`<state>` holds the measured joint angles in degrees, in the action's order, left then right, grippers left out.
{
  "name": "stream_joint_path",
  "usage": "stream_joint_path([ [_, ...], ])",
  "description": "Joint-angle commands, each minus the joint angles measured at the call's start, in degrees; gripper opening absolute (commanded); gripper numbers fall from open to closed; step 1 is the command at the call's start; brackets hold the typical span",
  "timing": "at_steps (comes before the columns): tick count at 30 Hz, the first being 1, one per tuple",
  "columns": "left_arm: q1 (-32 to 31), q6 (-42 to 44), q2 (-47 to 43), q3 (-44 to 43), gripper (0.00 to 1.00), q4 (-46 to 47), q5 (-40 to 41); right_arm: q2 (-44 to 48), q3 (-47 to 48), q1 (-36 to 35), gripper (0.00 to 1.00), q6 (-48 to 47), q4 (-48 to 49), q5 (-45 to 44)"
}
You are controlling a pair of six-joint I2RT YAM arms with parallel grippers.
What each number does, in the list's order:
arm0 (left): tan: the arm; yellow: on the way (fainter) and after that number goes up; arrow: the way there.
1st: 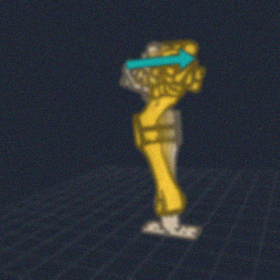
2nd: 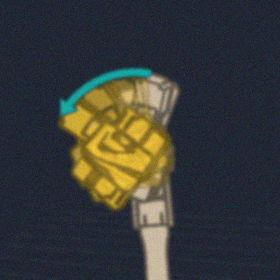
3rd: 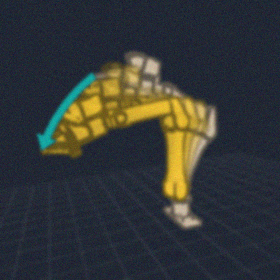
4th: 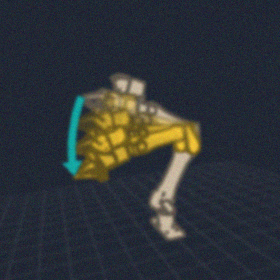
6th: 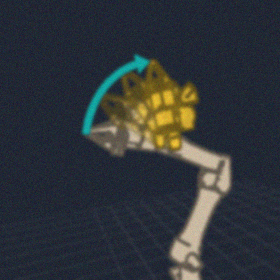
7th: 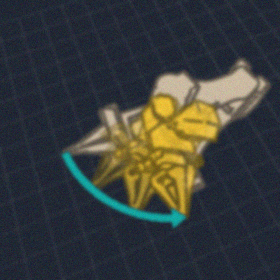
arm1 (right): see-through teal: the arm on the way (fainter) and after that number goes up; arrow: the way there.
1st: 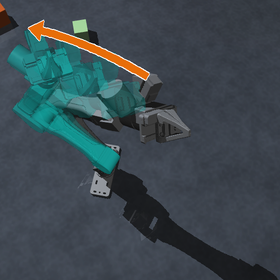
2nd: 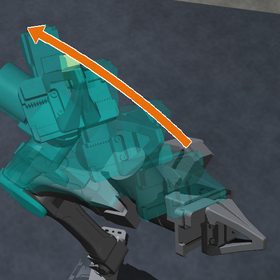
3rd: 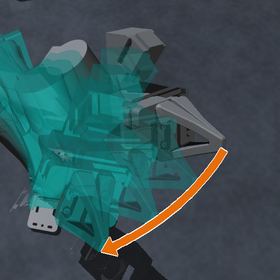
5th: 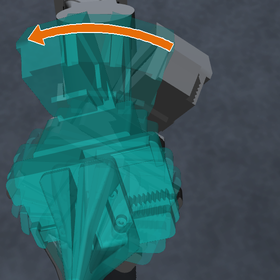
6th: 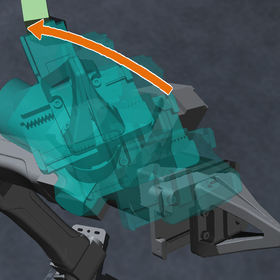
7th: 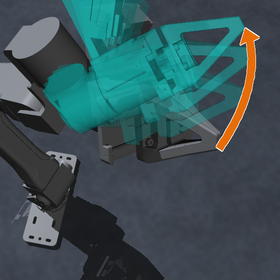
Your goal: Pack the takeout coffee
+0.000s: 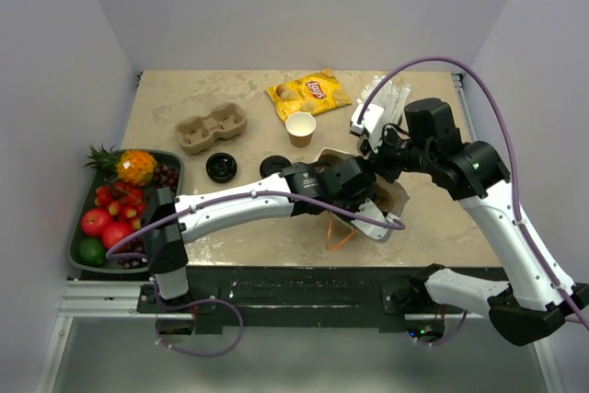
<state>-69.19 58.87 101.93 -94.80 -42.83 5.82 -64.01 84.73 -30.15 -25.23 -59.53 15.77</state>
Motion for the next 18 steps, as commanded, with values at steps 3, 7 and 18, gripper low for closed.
stream_joint_path([
  [3, -0.07, -2.71, -2.61, -0.12, 0.00, 0.89, 4.99, 0.90, 1.76, -0.17, 0.00, -1.66, -0.06, -0.13],
  [7, -0.07, -3.06, -1.74, 0.85, 0.00, 2.40, 3.67, 1.17, 1.67, -0.26, 0.00, -1.40, -0.50, 2.51],
  [18, 0.54, -4.73, -2.95, 8.75, 0.00, 14.95, 1.21, 2.57, 1.32, -0.26, 0.00, -2.01, -2.26, 4.97],
])
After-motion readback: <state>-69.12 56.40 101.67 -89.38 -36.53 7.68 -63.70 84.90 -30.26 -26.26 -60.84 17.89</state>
